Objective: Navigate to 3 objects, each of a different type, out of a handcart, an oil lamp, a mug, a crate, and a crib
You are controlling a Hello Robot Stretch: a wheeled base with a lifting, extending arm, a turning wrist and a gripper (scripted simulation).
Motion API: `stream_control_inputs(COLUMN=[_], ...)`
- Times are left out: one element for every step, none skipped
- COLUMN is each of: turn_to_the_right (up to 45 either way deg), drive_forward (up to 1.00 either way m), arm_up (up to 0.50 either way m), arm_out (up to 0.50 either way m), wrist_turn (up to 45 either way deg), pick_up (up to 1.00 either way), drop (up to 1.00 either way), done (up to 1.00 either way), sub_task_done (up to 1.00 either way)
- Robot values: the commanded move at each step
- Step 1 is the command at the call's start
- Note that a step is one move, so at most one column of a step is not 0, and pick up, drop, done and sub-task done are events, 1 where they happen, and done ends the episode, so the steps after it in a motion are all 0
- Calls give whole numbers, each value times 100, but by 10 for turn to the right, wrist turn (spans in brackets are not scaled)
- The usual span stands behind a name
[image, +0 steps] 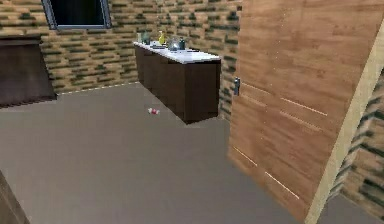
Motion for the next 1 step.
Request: stream_control_inputs(turn_to_the_right=[-30], drive_forward=[0], arm_up=[0], arm_out=[0], wrist_turn=[0], pick_up=[0], drop=[0], done=[0], sub_task_done=[0])
